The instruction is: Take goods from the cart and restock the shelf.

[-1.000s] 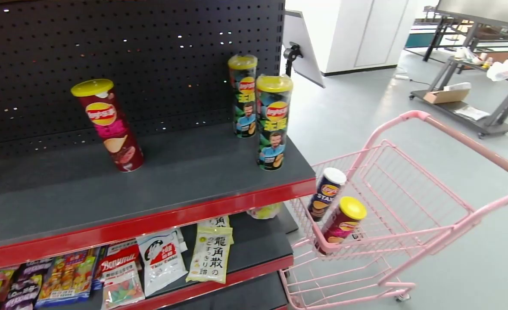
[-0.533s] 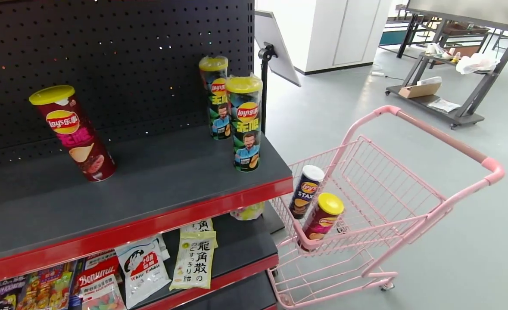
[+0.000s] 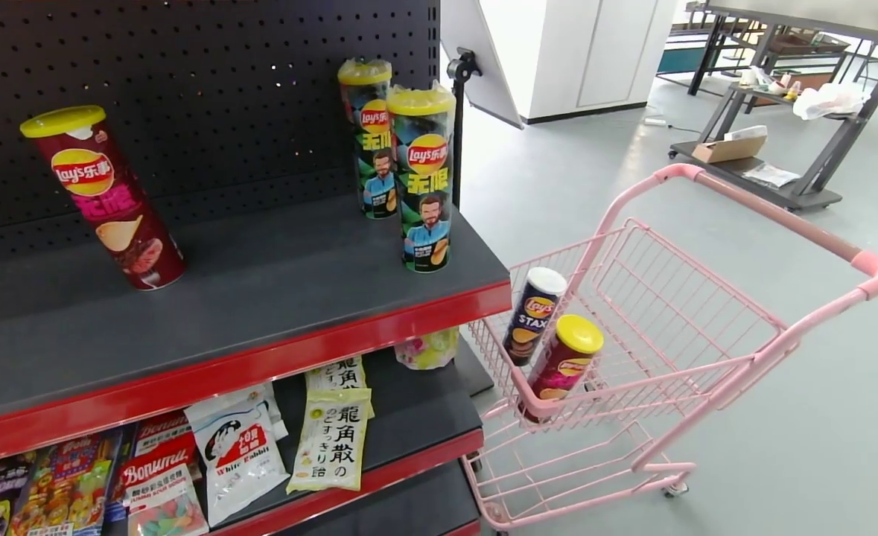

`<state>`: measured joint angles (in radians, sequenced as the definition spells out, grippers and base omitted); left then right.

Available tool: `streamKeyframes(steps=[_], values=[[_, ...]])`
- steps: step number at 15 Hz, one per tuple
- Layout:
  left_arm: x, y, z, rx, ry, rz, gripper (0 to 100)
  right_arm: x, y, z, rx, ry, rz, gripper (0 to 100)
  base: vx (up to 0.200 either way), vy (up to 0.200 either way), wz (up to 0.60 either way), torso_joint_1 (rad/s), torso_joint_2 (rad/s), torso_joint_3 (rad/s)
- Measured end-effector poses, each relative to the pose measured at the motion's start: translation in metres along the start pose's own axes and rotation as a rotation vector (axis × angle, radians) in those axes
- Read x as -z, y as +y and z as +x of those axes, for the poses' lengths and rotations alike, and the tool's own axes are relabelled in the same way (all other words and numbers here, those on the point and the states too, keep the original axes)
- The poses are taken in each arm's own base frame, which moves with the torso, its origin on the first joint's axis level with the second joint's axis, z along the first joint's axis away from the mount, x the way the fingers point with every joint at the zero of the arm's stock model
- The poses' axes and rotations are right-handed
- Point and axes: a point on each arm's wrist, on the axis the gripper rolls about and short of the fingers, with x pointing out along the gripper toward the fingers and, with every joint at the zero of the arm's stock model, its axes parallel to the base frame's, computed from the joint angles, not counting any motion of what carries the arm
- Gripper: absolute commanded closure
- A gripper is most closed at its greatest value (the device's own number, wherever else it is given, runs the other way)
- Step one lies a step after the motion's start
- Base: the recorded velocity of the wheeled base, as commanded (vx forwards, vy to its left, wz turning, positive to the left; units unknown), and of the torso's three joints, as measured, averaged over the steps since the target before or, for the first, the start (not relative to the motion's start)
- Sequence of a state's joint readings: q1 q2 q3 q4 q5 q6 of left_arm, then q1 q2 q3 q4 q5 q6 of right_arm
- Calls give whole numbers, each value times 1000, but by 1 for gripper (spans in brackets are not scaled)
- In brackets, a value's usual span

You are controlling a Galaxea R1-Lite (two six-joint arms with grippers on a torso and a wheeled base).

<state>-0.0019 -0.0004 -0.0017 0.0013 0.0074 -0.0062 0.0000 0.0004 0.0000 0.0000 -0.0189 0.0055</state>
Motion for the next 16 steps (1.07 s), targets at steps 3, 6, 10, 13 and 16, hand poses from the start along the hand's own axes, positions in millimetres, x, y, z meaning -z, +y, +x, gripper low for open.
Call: streamKeyframes(steps=[3,6,10,13,16], values=[[0,0,0,0,0,2,0,0,0,0,2,0,6,0,0,0,0,-198,530,326],[0,0,0,0,0,2,0,0,0,0,3,0,4,0,0,0,0,-203,546,354],[0,0,0,-1,0,2,0,0,0,0,1,0,-4,0,0,0,0,-143,424,272],[0,0,0,-1,0,2,0,0,0,0,-3,3,-21,0,0,0,0,-23,65,52],[0,0,0,-1,0,3,0,-3,0,0,-17,-6,-19,0,0,0,0,0,0,0]])
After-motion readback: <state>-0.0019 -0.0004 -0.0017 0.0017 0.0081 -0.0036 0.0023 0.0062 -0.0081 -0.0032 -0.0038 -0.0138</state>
